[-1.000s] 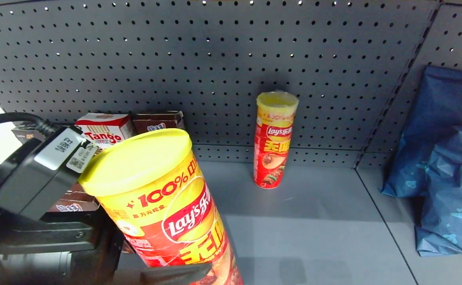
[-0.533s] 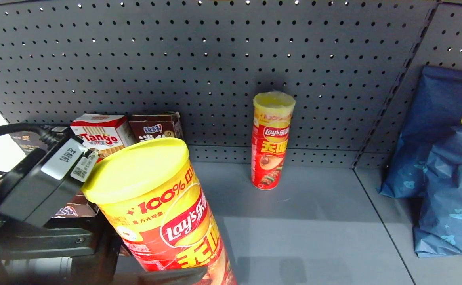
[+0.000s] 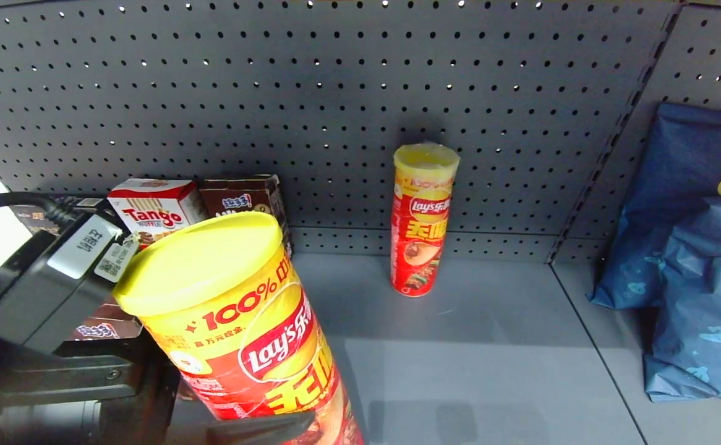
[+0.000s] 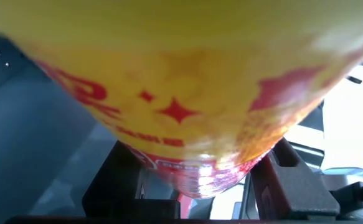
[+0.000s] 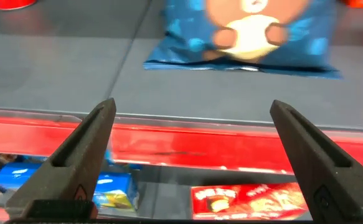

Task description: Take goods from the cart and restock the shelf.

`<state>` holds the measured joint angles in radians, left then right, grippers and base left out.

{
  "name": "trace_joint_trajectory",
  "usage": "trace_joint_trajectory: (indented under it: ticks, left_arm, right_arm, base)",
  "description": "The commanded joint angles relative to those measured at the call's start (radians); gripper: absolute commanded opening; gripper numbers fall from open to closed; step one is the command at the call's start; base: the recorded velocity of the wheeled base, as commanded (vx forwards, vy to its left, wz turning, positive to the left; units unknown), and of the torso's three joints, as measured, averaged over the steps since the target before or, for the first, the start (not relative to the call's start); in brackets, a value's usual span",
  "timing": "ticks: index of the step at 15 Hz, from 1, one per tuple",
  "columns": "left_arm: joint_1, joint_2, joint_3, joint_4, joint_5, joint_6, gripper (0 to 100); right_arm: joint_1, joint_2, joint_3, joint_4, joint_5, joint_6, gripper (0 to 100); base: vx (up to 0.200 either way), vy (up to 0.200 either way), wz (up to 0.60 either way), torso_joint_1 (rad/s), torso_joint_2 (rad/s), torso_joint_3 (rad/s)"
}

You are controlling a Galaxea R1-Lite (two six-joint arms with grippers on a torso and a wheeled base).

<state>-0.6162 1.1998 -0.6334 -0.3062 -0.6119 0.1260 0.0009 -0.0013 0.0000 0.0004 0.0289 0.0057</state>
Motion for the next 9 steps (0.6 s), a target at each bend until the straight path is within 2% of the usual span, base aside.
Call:
trace_joint_trajectory:
  ticks: [1,3,7,9]
  left_arm:
    - [0.000,-0.002,0.000,-0.001,0.009,0.000,0]
    - [0.000,-0.002,0.000,-0.001,0.038,0.000,0]
    - [-0.002,-0.002,0.003,-0.001,0.043,0.000,0]
    - [0.000,0.000,0.017,-0.002,0.069,0.000,0]
  right_arm:
    - [0.001,0.001,0.000,0.000,0.000,0.000,100]
    - [0.001,0.001,0.000,0.000,0.000,0.000,100]
    - [0.001,0.001,0.000,0.000,0.003,-0.006,100]
    - [0.002,0.001,0.000,-0.002,0.016,-0.041,100]
  base:
    - [0.000,0.000,0.00,0.000,0.00,0.000]
    - [0.000,0.000,0.00,0.000,0.00,0.000]
    - [0.000,0.000,0.00,0.000,0.00,0.000]
    - [0.000,0.000,0.00,0.000,0.00,0.000]
